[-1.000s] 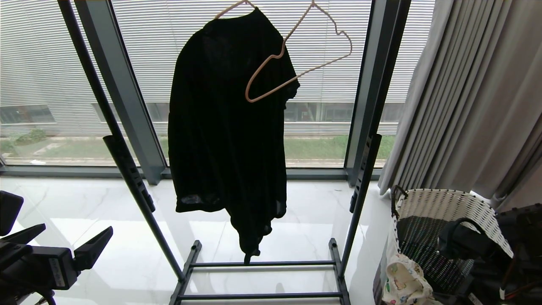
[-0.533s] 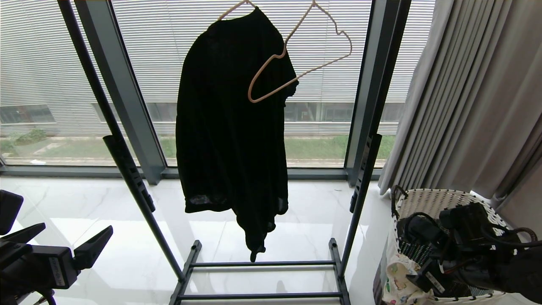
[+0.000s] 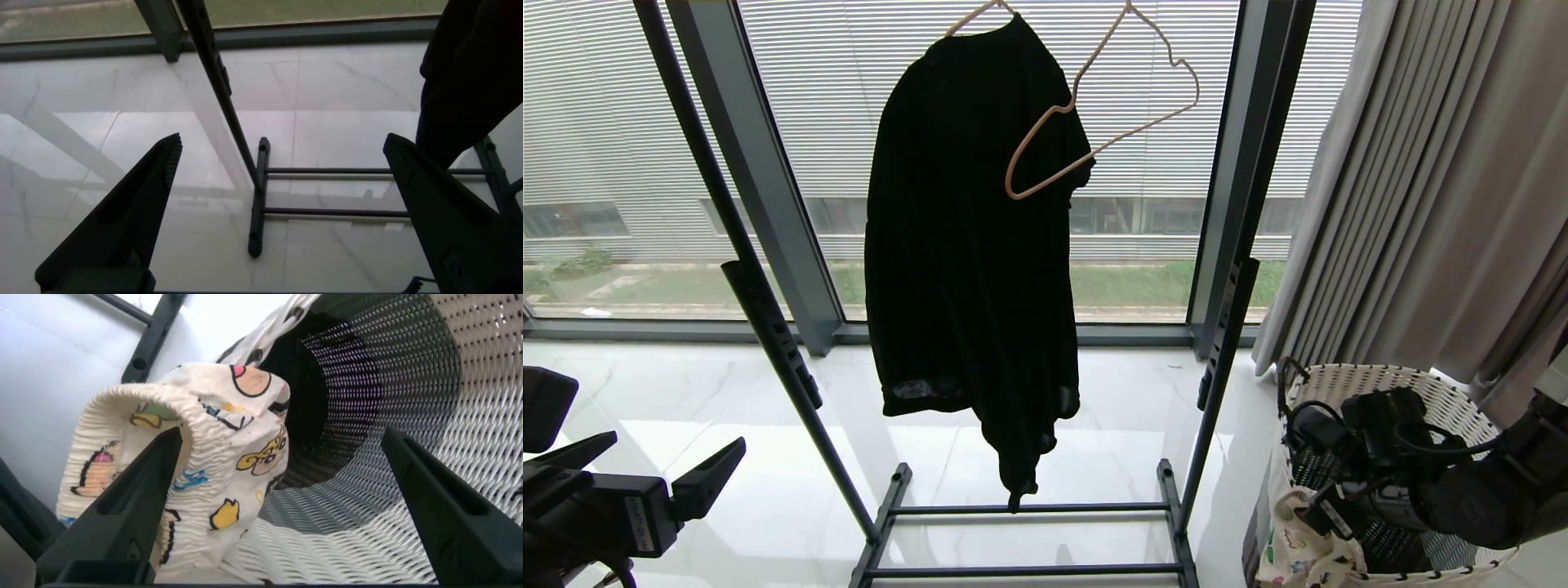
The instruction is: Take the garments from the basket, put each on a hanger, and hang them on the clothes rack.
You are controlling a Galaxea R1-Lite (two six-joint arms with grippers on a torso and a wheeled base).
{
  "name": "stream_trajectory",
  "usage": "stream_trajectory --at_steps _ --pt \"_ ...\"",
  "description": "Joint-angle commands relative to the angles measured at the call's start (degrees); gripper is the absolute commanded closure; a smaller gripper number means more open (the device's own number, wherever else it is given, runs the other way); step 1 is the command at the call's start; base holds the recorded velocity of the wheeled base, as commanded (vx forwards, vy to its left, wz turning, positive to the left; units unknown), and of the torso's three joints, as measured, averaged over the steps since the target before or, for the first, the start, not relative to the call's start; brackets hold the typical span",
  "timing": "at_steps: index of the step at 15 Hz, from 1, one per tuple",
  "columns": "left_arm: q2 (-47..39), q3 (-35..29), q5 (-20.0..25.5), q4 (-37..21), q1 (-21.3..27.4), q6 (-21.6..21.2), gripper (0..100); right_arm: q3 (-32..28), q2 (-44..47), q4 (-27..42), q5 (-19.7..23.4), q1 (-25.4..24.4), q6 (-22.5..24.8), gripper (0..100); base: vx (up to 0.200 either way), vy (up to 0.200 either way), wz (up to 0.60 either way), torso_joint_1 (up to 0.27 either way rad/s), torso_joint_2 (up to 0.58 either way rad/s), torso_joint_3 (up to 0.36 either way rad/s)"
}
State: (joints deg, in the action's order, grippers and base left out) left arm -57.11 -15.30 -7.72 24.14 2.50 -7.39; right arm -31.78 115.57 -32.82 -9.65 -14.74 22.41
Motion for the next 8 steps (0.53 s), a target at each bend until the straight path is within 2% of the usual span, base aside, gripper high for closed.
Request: stream_trajectory --at_steps 1,2,3,8 --pt "-0.19 0.09 -0.02 0.03 -0.04 0.00 0 -1.35 1.42 -0.05 0.16 -0.38 0.01 0 0.000 0.000 0.00 0.000 0.00 0.000" --pt "-0.19 0.18 -0.02 0.03 -0.04 0.00 0 -1.62 1.50 -0.05 0.25 -0.47 0.09 0 0.000 0.000 0.00 0.000 0.00 0.000" --pt "-0.19 0.18 -0.02 0.03 -0.04 0.09 0 -1.62 1.77 -0.05 0.25 -0.55 0.01 100 0.000 0.000 0.00 0.000 0.00 0.000" --pt "-0.02 0.18 -0.02 0.03 -0.04 0.18 0 -1.71 1.59 -0.14 0.25 -1.79 -0.17 100 0.000 0.000 0.00 0.000 0.00 0.000"
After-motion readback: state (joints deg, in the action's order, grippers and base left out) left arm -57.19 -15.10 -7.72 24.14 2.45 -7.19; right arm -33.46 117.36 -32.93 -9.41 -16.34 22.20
